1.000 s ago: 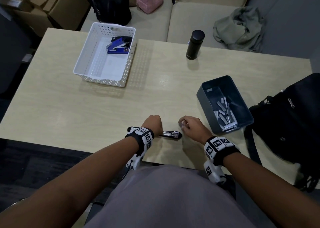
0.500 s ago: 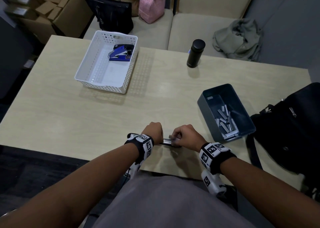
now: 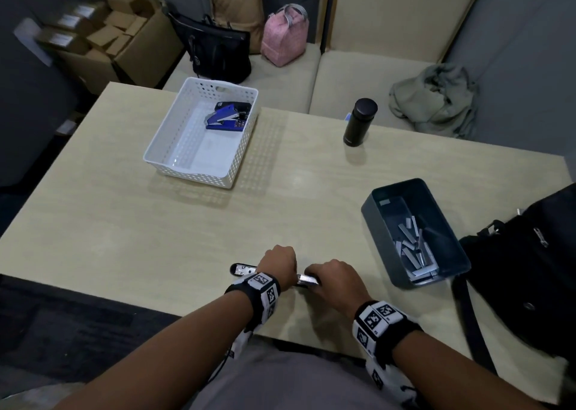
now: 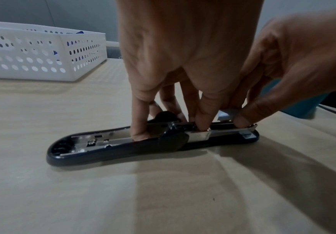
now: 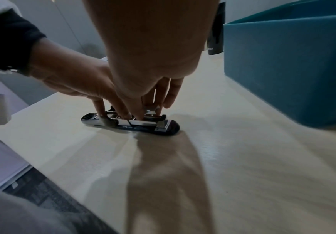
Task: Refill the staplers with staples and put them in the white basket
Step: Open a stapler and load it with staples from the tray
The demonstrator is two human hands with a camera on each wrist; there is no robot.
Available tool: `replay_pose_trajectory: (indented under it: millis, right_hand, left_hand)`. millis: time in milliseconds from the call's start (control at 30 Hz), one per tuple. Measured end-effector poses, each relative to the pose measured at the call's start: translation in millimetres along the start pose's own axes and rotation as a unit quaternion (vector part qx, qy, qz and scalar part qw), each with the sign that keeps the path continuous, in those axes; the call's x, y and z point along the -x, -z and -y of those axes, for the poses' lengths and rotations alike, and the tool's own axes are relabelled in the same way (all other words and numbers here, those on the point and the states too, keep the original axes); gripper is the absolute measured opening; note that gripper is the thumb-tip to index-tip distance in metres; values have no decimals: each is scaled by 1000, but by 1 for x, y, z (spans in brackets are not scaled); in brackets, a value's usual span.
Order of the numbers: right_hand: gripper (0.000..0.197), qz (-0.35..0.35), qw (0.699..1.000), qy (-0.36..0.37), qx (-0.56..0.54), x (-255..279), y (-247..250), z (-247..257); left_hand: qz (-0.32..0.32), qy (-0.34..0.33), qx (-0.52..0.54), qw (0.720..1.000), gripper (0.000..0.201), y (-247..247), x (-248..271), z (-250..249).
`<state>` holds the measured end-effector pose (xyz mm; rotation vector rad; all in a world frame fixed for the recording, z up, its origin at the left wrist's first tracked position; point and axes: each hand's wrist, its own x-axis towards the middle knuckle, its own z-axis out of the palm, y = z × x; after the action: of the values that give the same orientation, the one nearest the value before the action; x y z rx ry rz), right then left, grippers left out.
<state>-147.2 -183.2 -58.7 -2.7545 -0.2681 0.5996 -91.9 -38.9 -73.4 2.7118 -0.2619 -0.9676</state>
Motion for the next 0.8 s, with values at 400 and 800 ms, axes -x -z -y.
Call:
replay_pose_trajectory:
  millis: [400,800]
  right_hand:
    - [21,-2,999,7,53,-1,2,10]
    - [18,3,999,-22,46,5,-5,10]
  left_hand:
    - [17,-12,10,1000,18,8,3,1]
    - [8,-7,14,1000,19,5,4,0]
